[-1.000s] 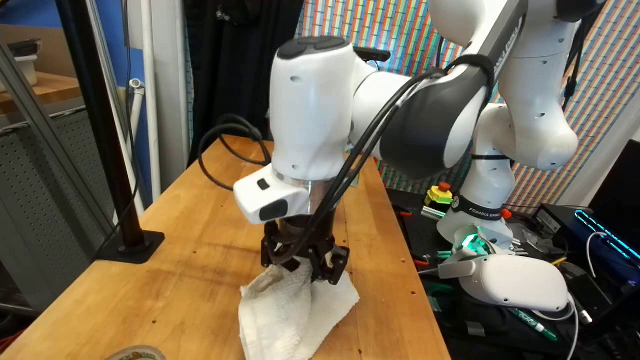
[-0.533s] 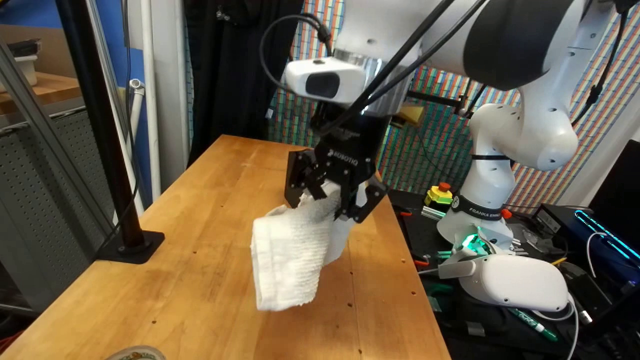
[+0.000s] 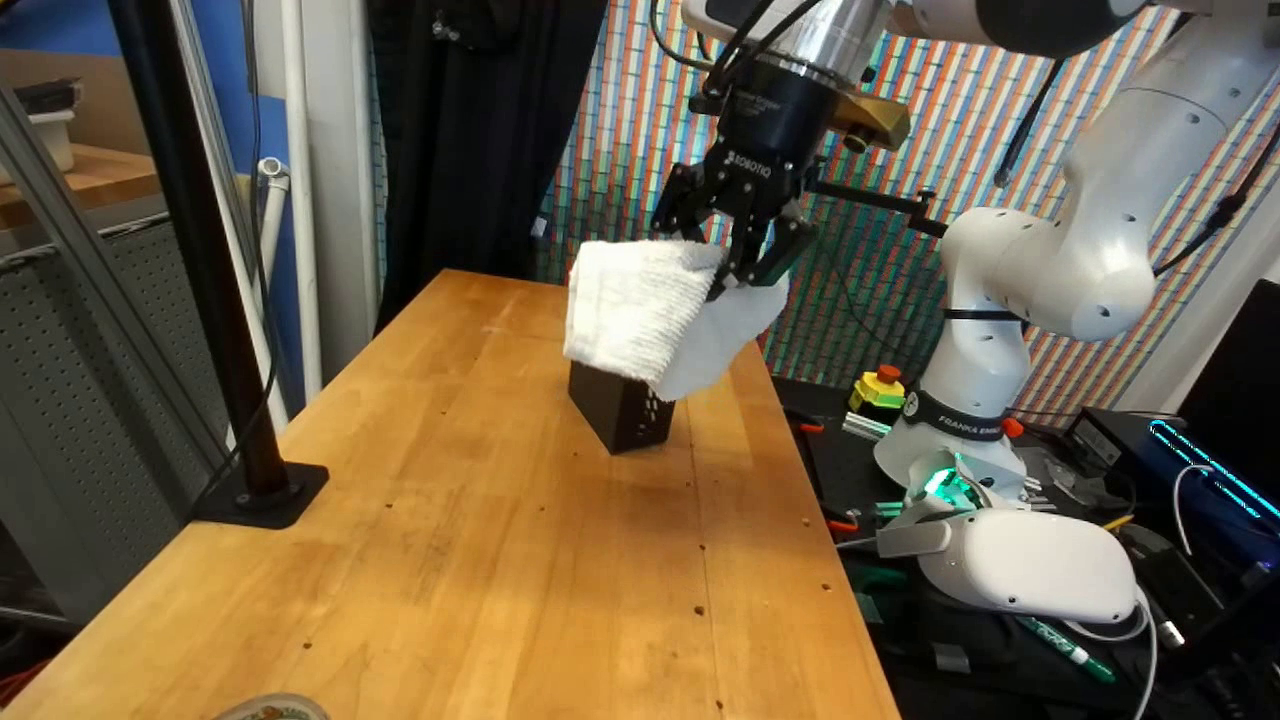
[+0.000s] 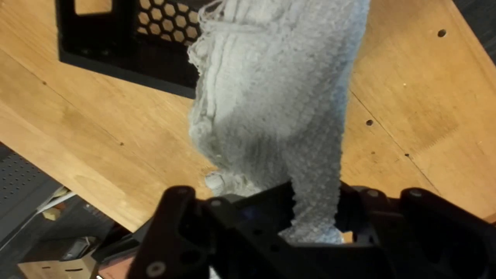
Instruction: Put the white towel in the black box
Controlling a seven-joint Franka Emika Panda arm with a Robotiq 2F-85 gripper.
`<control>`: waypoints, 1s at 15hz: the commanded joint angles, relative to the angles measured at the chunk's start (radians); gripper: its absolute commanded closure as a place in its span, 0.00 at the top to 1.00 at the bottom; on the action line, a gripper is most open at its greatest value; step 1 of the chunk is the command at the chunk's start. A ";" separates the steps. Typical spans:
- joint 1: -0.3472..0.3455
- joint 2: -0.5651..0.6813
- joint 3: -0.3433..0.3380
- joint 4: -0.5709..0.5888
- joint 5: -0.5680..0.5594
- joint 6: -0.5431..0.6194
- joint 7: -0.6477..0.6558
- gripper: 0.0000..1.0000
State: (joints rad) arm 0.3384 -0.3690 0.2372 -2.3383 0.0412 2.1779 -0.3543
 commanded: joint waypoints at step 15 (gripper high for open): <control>-0.041 0.009 -0.198 -0.077 -0.001 0.080 -0.240 0.16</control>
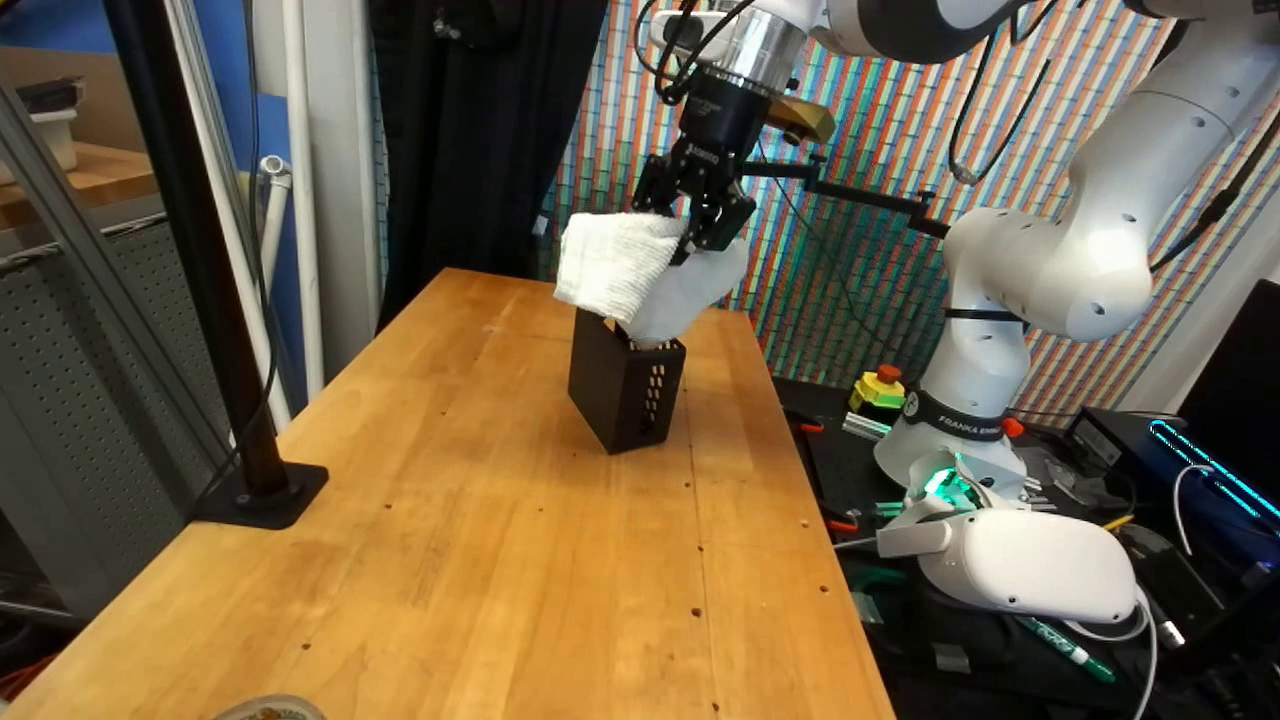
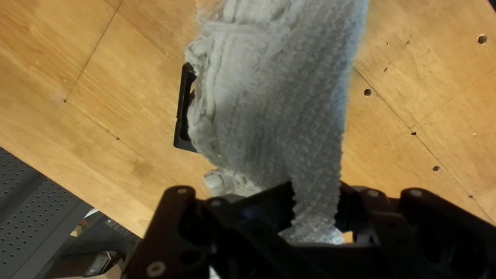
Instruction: Put the white towel in the black box
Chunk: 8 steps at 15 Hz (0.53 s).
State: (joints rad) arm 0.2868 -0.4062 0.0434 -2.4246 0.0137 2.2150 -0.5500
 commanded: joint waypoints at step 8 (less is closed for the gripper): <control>-0.019 0.156 0.032 0.004 0.009 0.052 -0.015 0.16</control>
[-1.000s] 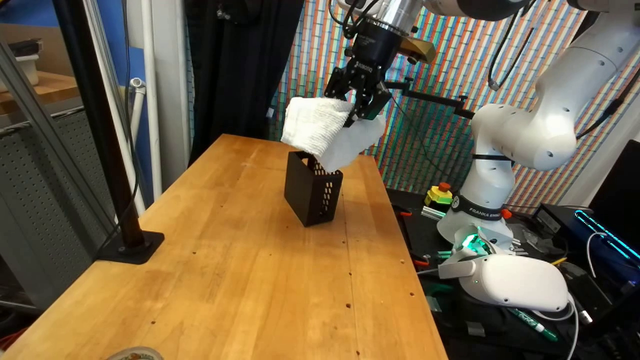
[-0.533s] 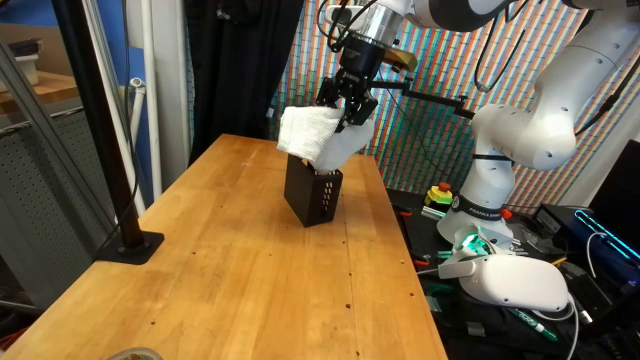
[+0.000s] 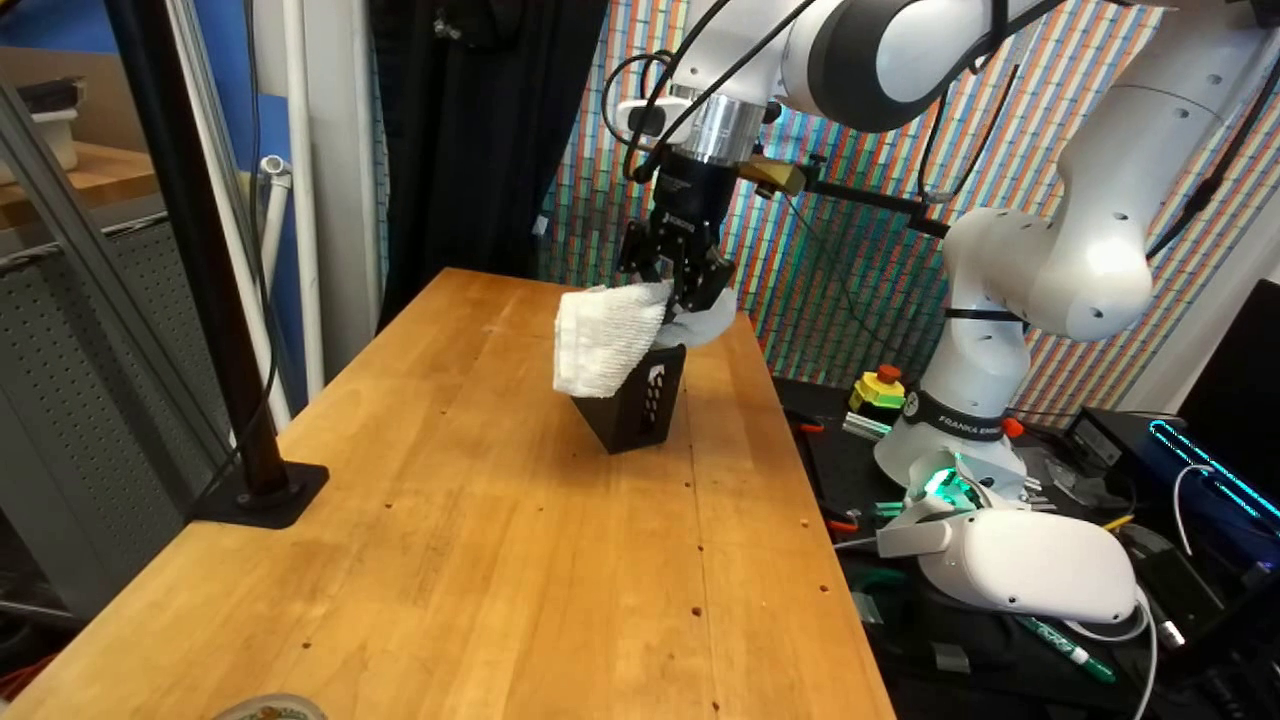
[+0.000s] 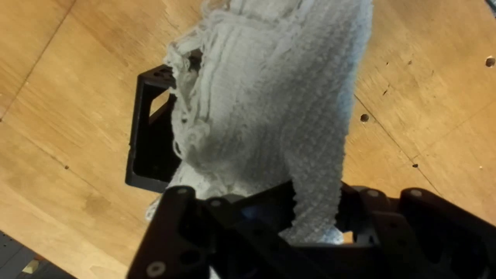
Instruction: Put the white towel in the black box
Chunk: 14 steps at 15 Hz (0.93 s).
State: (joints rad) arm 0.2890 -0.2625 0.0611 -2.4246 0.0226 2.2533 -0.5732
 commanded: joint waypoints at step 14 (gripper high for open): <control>-0.049 0.166 0.079 0.030 -0.092 0.108 0.132 0.16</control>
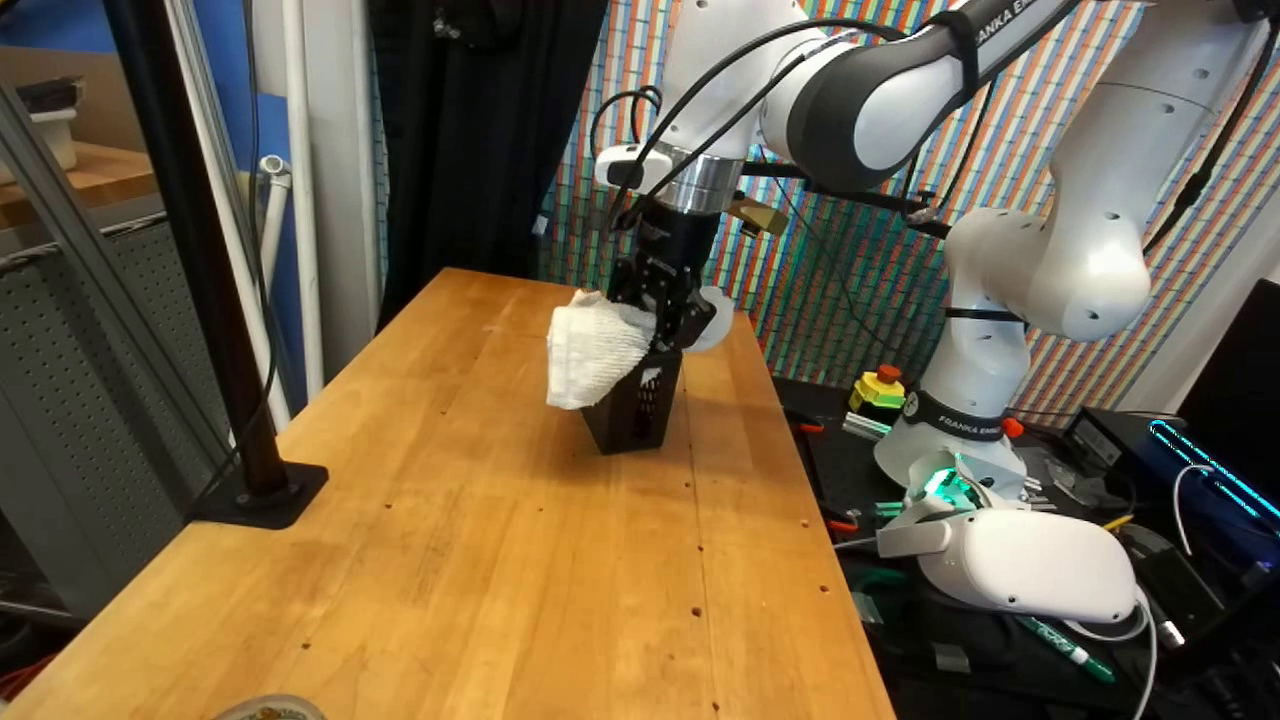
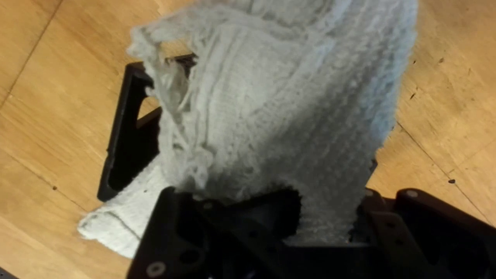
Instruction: Put the white towel in the black box
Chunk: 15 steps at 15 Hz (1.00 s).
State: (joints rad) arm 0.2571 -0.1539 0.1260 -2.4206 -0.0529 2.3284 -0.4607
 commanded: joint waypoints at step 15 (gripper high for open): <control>0.016 -0.105 0.120 0.081 -0.101 -0.135 0.163 1.00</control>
State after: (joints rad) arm 0.2641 -0.2104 0.2198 -2.3626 -0.1078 2.2577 -0.3499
